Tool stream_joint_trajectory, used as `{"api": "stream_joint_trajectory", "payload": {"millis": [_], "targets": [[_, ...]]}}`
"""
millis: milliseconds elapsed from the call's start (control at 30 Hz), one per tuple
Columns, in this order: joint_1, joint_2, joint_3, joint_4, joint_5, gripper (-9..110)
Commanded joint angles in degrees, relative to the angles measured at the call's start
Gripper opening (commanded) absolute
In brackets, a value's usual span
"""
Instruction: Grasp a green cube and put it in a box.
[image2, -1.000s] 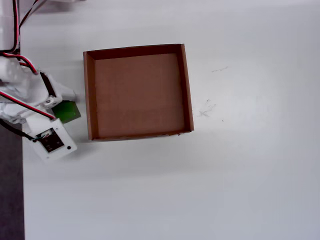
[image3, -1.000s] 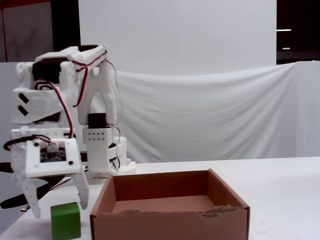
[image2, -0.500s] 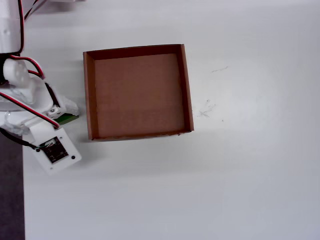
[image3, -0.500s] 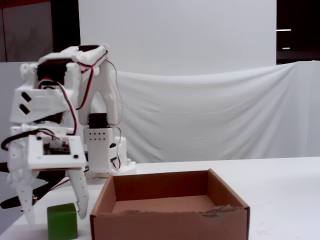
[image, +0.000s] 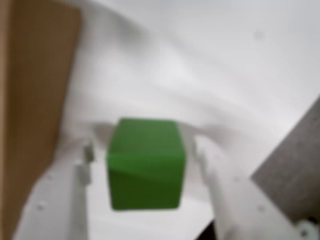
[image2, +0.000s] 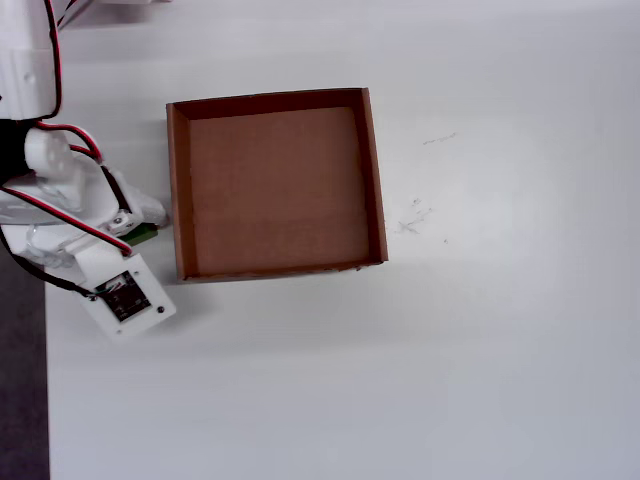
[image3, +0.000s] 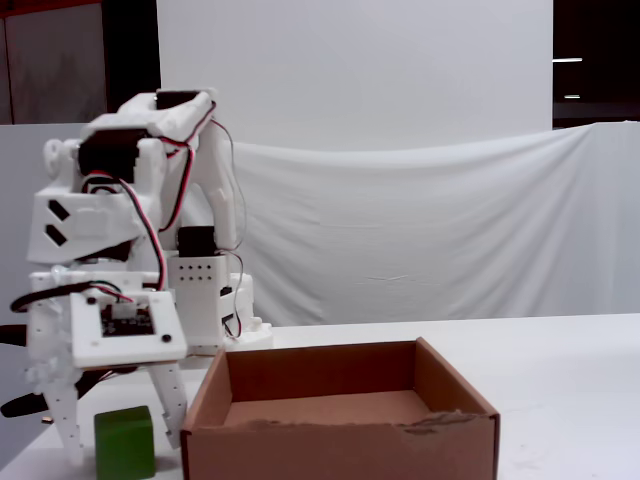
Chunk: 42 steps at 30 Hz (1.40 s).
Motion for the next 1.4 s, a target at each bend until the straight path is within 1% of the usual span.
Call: {"api": "stream_joint_trajectory", "payload": {"millis": [0,267,800,1000,1133,1367], "targets": [[-0.53,1.23,0.35,-0.18,-0.09,27],[-0.79,0.7,0.62,-0.44,-0.09,25],[-0.79,1.23,0.79,-0.09,-0.09,15],[-0.79,1.76,0.97,0.0,-0.09,14],[-0.44,3.87,0.44,2.72,-0.09,14],[-0.18,12.92,-2.02,13.01,-0.09,14]]}}
